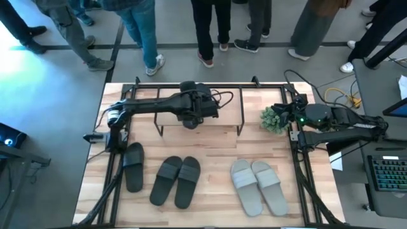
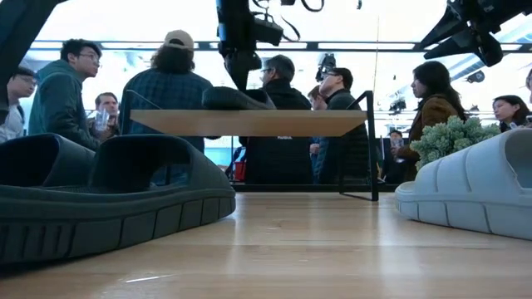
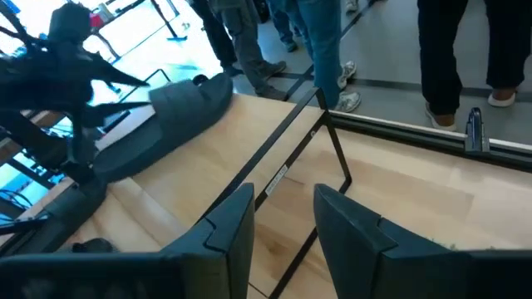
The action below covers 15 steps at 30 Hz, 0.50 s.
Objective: Pick and place slides into the shelf
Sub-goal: Put the black slide on the shelf
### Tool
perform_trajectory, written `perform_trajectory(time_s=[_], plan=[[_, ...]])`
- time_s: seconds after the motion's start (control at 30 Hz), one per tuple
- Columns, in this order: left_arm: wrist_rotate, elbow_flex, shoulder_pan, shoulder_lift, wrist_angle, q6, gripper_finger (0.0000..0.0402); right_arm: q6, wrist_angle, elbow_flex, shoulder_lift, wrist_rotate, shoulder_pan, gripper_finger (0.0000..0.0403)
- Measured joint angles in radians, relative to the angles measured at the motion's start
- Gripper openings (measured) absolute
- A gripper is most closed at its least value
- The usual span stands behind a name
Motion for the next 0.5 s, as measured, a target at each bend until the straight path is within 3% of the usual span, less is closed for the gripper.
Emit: perform_trajectory(time_s=[0.13,0.23,0.37,0.5], plan=[[-0.004,0.000,0.000,-0.035,-0.008,-0.001,0.0155,-0.001,0.000,0.000,0.021,-0.023,0.000,0.0119],[0.007,0.003,-0.016,-0.082,-0.053,0.002,0.0175,-0.032,0.011,0.010,0.057,-0.101,0.000,0.0119],[0.136,-0.032,-0.037,-0.220,-0.053,-0.002,0.0181,-0.124,0.071,0.049,0.169,-0.220,0.000,0.0119],[0.222,-0.149,-0.021,-0.376,0.101,-0.009,0.0171,-0.270,0.101,0.134,0.358,-0.216,0.000,0.0119]])
